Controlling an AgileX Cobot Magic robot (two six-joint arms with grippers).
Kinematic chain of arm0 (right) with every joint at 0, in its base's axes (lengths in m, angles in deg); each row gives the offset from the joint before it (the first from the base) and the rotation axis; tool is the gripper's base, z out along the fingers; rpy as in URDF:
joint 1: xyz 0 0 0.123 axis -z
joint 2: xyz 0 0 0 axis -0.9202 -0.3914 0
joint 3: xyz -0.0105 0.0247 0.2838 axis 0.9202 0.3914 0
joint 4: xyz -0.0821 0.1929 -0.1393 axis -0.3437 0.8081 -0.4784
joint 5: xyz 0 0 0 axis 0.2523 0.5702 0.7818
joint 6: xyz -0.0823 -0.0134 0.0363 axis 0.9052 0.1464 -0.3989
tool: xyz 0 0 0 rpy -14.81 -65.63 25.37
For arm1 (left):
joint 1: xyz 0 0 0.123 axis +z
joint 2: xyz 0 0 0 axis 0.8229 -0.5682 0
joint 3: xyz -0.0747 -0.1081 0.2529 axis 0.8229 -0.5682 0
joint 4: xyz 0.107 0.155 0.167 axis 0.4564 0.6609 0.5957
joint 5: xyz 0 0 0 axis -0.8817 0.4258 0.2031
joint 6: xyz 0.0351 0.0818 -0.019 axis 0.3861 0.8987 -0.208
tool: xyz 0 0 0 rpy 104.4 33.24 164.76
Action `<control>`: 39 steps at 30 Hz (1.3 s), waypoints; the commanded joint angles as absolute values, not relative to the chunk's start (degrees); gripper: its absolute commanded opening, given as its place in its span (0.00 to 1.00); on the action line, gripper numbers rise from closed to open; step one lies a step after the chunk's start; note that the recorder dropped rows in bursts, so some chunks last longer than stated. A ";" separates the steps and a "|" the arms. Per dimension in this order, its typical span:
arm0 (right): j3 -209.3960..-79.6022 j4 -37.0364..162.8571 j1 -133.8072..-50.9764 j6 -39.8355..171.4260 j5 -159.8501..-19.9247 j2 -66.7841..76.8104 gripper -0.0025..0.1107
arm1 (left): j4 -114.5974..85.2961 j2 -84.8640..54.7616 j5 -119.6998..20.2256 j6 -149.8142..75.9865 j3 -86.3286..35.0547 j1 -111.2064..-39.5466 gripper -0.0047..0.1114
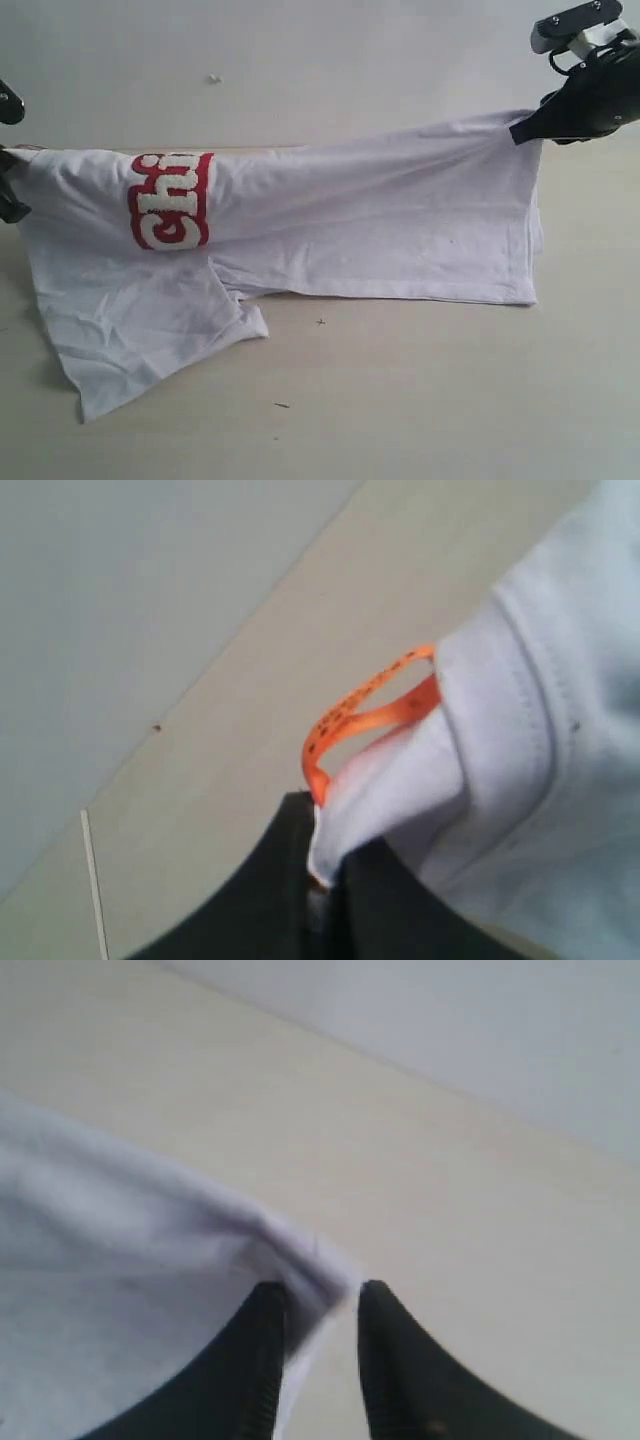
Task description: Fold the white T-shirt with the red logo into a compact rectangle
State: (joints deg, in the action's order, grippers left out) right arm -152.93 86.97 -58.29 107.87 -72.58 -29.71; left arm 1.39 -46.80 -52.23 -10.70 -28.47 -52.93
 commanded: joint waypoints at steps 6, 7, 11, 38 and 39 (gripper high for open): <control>-153.84 90.10 -58.29 108.35 -83.57 -32.63 0.38 | 1.17 -51.88 -66.36 -11.85 -28.17 -50.71 0.41; -154.15 90.24 -58.29 108.35 -82.66 -32.74 0.36 | 0.80 -52.20 -67.03 -11.85 -28.17 -50.71 0.48; -157.15 91.17 -58.29 108.35 -72.45 -33.13 0.19 | -4.57 -52.63 -69.24 -12.55 -28.17 -50.71 0.57; -161.05 92.50 -58.29 105.89 -46.52 -42.10 0.02 | -38.00 -49.39 -17.78 -4.74 -28.17 -60.58 0.04; -161.05 92.50 -58.29 105.89 -46.52 -42.10 0.02 | -40.27 -50.06 -17.47 -3.69 -28.17 -60.71 0.04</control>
State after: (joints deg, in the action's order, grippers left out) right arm -160.81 92.51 -58.29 106.06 -46.22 -42.27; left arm -31.83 -48.78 -19.08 -10.86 -28.43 -60.17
